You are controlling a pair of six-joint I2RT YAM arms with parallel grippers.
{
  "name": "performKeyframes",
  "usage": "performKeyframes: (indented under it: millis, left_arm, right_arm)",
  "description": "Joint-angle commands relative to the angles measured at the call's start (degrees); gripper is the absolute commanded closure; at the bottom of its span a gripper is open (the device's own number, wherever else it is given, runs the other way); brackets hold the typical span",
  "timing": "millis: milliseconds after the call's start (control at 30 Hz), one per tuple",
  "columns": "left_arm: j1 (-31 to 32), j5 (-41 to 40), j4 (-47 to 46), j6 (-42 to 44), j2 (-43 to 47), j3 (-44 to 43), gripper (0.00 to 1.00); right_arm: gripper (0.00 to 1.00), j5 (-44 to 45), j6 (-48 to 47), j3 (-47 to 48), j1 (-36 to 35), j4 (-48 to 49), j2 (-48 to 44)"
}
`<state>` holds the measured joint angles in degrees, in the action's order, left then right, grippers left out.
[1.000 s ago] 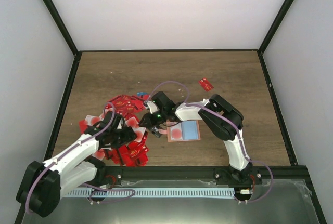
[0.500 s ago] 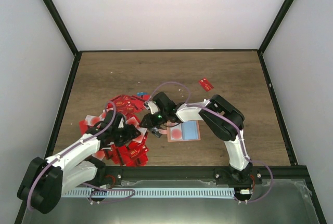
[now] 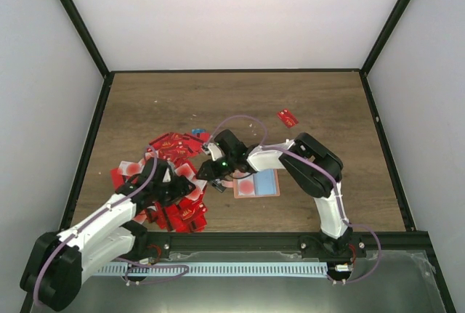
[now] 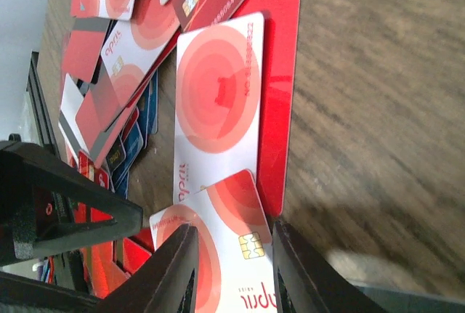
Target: Put the credit cards into the card holder
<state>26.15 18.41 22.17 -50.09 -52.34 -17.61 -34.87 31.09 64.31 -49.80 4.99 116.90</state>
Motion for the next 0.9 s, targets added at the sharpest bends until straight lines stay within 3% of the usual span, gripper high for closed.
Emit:
performKeyframes:
  millis: [0, 267, 567, 700, 867]
  left_arm:
    - [0.20, 1.61, -0.20, -0.50, 2.54, 0.14, 0.34]
    - [0.46, 4.34, -0.95, 1.13, 3.51, -0.49, 0.35]
    - [4.50, -7.13, 17.21, 4.08, 4.01, -7.11, 0.36]
    - [8.13, -11.22, 24.07, 2.89, 4.52, -8.43, 0.40]
    - [14.02, -11.25, 26.86, -0.04, 5.45, -8.06, 0.54]
  right_arm:
    - [0.69, -1.45, 1.55, -3.16, -0.64, -4.51, -0.79]
    - [0.69, -3.28, 3.35, -6.66, -1.94, -4.11, -6.15]
    - [0.65, -3.18, 0.81, -7.33, -3.05, -7.40, -13.07]
    - [0.58, -2.57, 1.26, -8.81, -5.33, -8.29, -14.47]
    - [0.50, -1.95, 3.99, -11.82, -7.53, -6.40, -15.06]
